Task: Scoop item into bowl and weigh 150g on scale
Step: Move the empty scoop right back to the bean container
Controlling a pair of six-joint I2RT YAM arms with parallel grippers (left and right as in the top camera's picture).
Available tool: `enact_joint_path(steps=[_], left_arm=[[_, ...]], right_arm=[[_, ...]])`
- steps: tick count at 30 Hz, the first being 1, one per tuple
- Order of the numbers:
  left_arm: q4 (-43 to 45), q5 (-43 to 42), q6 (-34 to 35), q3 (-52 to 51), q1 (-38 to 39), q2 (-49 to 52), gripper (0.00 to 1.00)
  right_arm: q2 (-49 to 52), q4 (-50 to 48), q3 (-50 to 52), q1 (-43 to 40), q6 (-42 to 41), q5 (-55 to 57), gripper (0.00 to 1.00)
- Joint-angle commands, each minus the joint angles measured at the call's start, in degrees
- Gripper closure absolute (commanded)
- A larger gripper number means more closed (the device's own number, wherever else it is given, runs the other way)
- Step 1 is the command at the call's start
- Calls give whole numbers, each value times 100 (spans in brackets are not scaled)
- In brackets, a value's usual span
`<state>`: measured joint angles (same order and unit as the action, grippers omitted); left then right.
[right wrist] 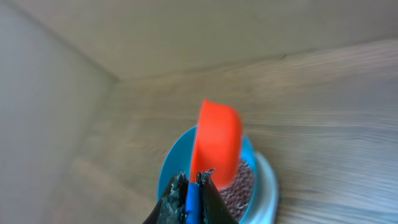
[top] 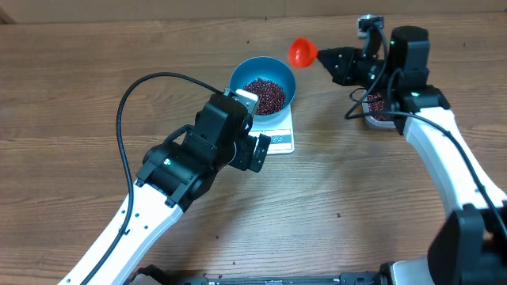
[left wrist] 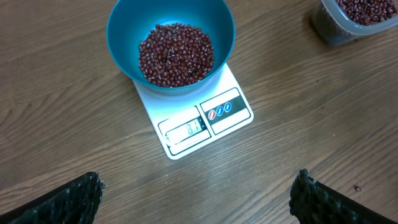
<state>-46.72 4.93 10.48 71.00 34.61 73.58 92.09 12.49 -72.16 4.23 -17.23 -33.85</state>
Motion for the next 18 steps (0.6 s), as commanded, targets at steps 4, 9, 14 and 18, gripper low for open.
enact_joint_path(steps=[4,9,14,18], left_arm=[[20,-48,-20,9,-9,31,0],[20,-48,-20,9,-9,31,0],[22,-48,-20,9,-9,31,0],[20,-48,-20,9,-9,31,0]], right_arm=[[-623,1078,-22,20,946,2232,96],[-686,1912,-22,20,1180,4013,96],[-686,2085,-22,20,1346,4570,96],[-684,2111,-22,-11,1832,5040,96]])
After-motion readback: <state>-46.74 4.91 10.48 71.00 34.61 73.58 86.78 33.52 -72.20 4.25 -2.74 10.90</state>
